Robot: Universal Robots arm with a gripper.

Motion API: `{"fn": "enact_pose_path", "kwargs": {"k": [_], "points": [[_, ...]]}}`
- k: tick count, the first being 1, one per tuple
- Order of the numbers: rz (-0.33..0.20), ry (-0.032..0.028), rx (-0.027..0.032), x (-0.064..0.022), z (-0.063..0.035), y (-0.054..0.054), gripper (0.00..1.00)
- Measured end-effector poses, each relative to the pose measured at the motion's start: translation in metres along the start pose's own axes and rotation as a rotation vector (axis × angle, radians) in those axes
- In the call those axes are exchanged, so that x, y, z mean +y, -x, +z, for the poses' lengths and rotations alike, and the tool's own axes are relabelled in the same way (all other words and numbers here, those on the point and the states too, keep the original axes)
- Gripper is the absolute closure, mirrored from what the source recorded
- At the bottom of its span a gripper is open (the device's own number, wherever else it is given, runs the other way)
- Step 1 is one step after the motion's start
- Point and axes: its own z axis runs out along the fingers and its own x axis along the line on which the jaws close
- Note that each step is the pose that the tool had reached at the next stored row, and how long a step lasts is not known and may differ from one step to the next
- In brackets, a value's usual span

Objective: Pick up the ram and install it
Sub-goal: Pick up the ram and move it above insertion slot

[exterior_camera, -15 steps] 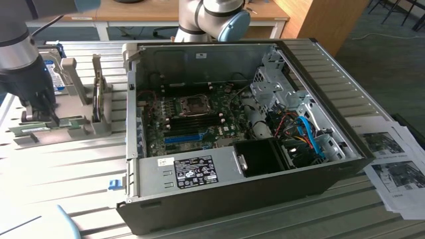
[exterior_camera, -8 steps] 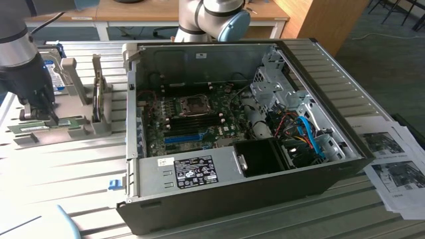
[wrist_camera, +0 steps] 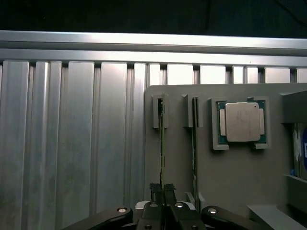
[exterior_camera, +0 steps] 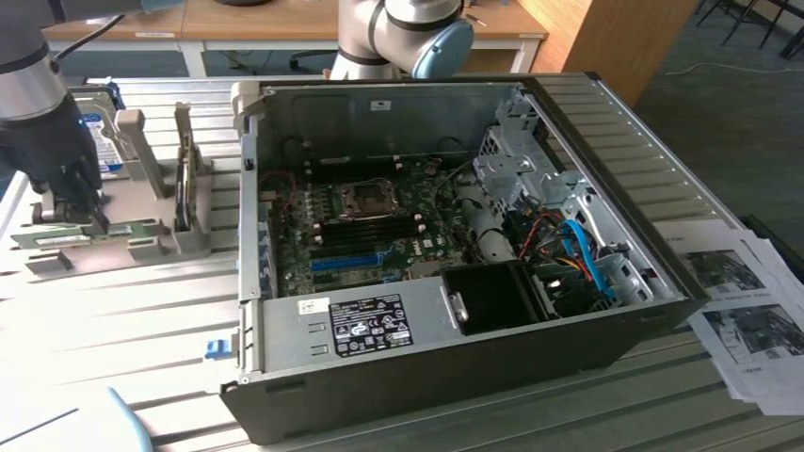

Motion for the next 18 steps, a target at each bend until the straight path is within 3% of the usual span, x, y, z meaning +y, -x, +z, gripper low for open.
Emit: {"fn": "enact_pose_path", "kwargs": {"k": [18], "points": [[0.018,-0.0001,0.0093,0.0006,-0.0146,0.000,0.89]]}}
